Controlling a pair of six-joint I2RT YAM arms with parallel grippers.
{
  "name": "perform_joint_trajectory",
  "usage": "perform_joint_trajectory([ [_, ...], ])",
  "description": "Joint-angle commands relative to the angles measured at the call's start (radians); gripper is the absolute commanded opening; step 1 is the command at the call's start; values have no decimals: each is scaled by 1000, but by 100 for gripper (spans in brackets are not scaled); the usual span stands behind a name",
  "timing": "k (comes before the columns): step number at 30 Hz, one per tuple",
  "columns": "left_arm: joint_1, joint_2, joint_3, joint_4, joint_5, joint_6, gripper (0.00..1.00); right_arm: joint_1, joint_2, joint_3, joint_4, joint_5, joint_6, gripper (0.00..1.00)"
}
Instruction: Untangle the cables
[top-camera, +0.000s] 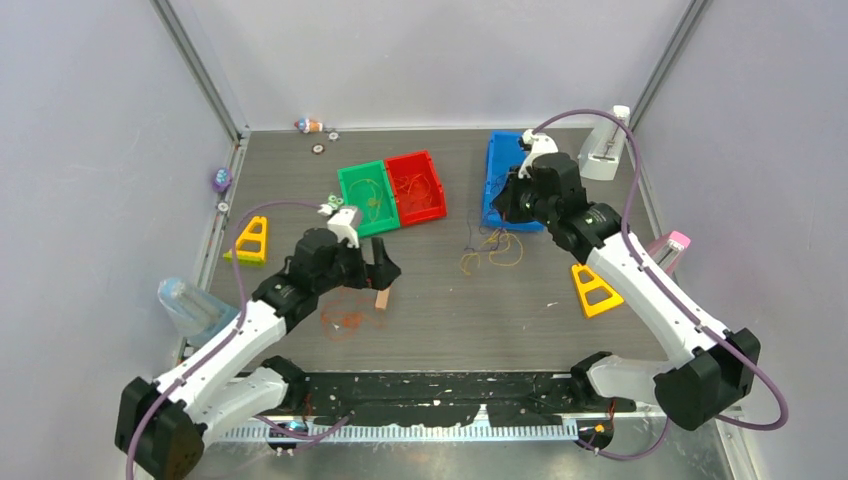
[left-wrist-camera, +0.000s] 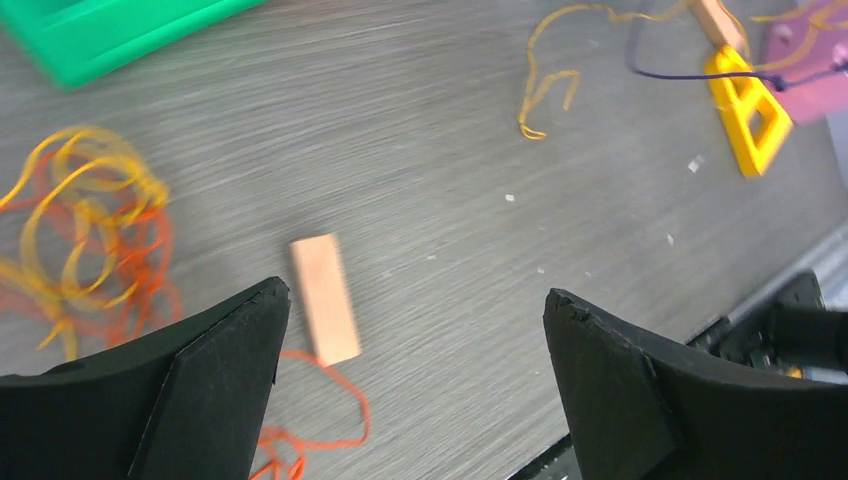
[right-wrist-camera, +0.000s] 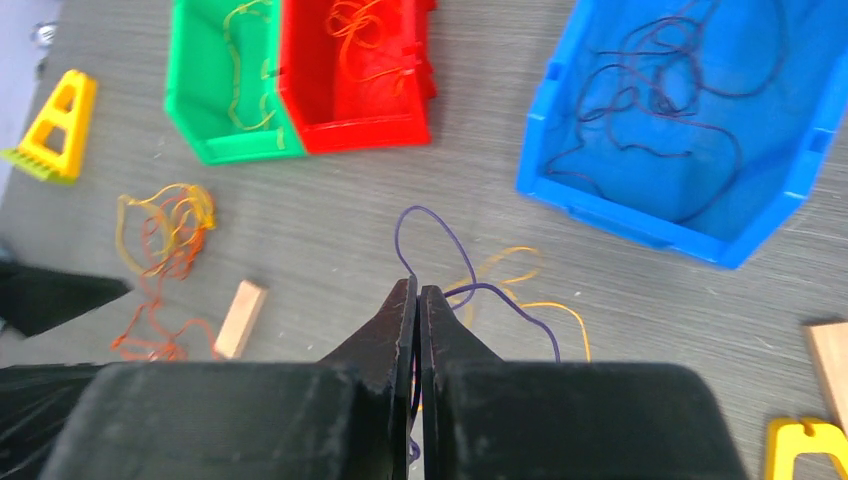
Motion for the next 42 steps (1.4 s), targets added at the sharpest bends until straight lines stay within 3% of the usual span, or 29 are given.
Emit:
perform_joint_trajectory([
  [1,-93,93,55,248,120,133,99,-3,-56,63,-40,-156,4,5],
  [8,-186,219,-6,689,242,146,96,-3,-88,112,-69,-235,27,5],
  [12,-230,264,-49,858,252,136,95,-3,-118,128,-38,-244,62,5],
  [16,-254,306,-78,964,258,90,93,-3,-157,117,40,-229,97,5],
  [25,-331,370,-166,1178,110,35,87,-3,-196,85,186,-202,209,5],
  [34,-400,576,-122,1461,-21,157,88,-3,-195,110,219,-223,257,5],
  [42,-400,707,-33,1508,-89,138,86,-3,-207,139,220,-240,285,5],
])
